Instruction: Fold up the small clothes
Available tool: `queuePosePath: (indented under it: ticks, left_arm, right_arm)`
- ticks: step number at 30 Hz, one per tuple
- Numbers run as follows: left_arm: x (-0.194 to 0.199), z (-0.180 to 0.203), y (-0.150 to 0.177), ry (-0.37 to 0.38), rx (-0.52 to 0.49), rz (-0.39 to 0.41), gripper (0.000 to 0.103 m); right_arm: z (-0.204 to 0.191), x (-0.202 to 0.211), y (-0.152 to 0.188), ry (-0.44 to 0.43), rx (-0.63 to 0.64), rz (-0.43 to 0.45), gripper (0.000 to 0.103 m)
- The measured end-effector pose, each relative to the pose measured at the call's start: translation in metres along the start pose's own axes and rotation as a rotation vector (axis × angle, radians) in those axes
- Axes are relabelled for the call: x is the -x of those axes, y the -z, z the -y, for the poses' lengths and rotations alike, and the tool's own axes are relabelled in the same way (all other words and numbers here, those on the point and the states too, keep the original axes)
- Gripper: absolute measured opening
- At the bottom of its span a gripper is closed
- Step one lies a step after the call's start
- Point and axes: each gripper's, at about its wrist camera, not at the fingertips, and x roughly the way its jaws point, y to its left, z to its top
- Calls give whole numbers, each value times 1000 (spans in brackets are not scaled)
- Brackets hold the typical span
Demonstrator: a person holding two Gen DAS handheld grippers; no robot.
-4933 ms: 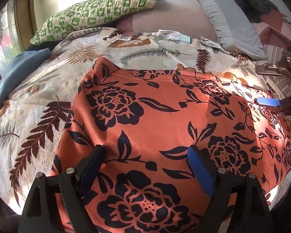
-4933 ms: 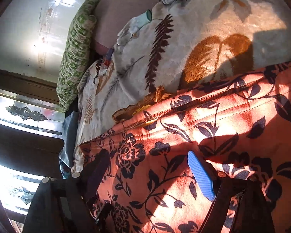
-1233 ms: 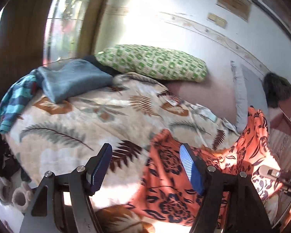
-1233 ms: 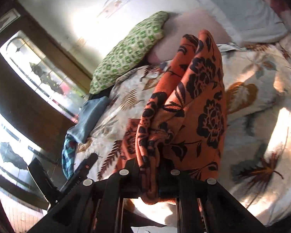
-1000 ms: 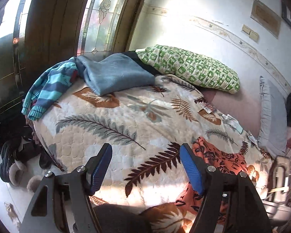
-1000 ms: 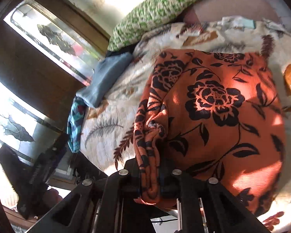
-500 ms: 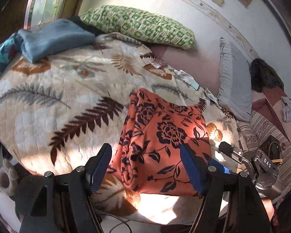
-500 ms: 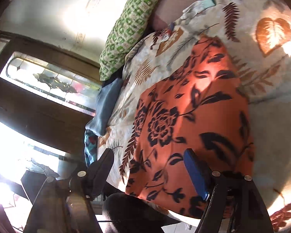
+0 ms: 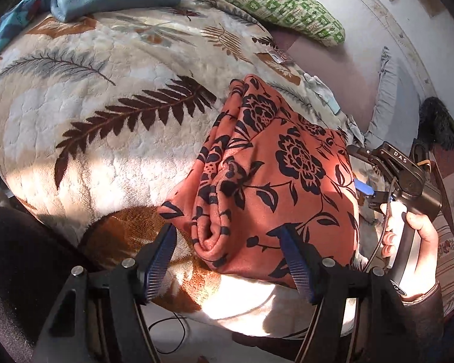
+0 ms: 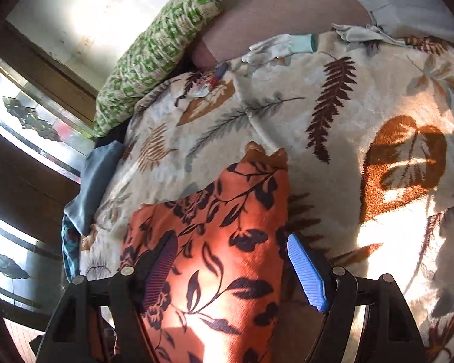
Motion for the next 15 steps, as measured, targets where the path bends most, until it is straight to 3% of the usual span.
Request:
queuePosePath:
  ticks: [4,6,7,11,15]
  left_arm:
    - [-2,-2,-7,-8,-25,0,29]
    - [-4,-4,-10,-16,-32,1,15]
    - [-6,-6,-12,-7,-22,-4,14]
    - [8,2,-24,8,-58,44,12]
    - [52,48,-39,8,-313,241,12]
  right_arm:
    - [8,-33,-2,-7,-7,-91,76]
    - [9,-36,-1,-10,-10,-84,58]
    - [11,-40,-1,-7,-19,-98,42]
    - [9,-40,1,15,13,-112,36]
    - [2,-27,1,22,55,-57,31]
